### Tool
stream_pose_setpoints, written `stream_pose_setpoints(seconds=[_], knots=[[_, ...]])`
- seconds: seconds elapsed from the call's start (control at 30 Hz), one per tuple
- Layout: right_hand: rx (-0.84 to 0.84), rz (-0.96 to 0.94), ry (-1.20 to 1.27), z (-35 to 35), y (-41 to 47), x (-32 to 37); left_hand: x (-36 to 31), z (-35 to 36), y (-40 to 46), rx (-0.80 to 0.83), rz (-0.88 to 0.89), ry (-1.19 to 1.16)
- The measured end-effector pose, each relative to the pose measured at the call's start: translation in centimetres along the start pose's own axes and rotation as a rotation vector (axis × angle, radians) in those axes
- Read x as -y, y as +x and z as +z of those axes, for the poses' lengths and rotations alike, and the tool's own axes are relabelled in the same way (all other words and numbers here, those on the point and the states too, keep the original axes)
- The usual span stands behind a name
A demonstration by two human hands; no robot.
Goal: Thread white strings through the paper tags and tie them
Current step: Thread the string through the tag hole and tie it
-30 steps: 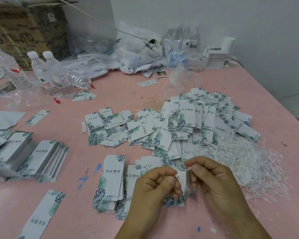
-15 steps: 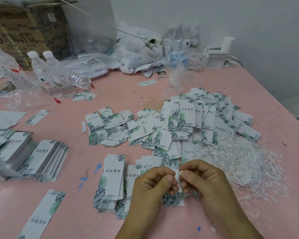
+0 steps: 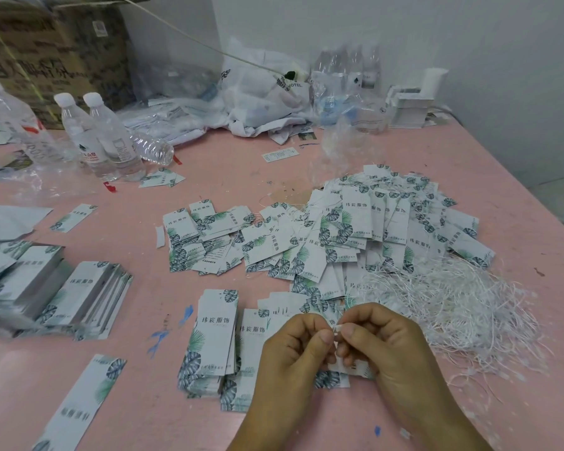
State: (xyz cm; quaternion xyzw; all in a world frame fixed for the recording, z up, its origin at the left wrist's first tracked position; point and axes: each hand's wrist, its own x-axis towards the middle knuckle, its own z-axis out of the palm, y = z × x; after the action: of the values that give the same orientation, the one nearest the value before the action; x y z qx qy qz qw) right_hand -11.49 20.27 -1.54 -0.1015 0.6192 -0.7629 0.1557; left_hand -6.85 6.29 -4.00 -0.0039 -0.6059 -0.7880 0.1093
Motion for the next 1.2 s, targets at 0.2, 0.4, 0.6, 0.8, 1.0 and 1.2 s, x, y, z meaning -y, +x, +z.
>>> stream_pose_setpoints(seconds=[0.2, 0.4, 0.6, 0.8, 1.0, 1.2], knots=[[-0.008, -0.022, -0.05, 0.4, -0.2, 0.5, 0.2, -0.1, 0.0, -0.022, 0.005, 0.03], [-0.02, -0.019, -0.056, 0.6, -0.3, 0.8, 0.5, -0.2, 0.0, -0.022, 0.002, 0.046], [-0.031, -0.04, -0.078, 0.8, -0.5, 0.9, 0.9, -0.3, -0.1, -0.067, -0.004, 0.055], [-0.007, 0.017, -0.022, 0.7, -0.3, 0.8, 0.5, -0.4, -0.1, -0.096, 0.013, 0.104], [0.034, 0.088, 0.031, 0.2, -0.2, 0.6, -0.3, -0.4, 0.0, -0.08, 0.013, 0.048], [0.045, 0.088, 0.057, 0.2, -0.3, 0.7, -0.2, -0.4, 0.1, -0.113, 0.03, -0.034]])
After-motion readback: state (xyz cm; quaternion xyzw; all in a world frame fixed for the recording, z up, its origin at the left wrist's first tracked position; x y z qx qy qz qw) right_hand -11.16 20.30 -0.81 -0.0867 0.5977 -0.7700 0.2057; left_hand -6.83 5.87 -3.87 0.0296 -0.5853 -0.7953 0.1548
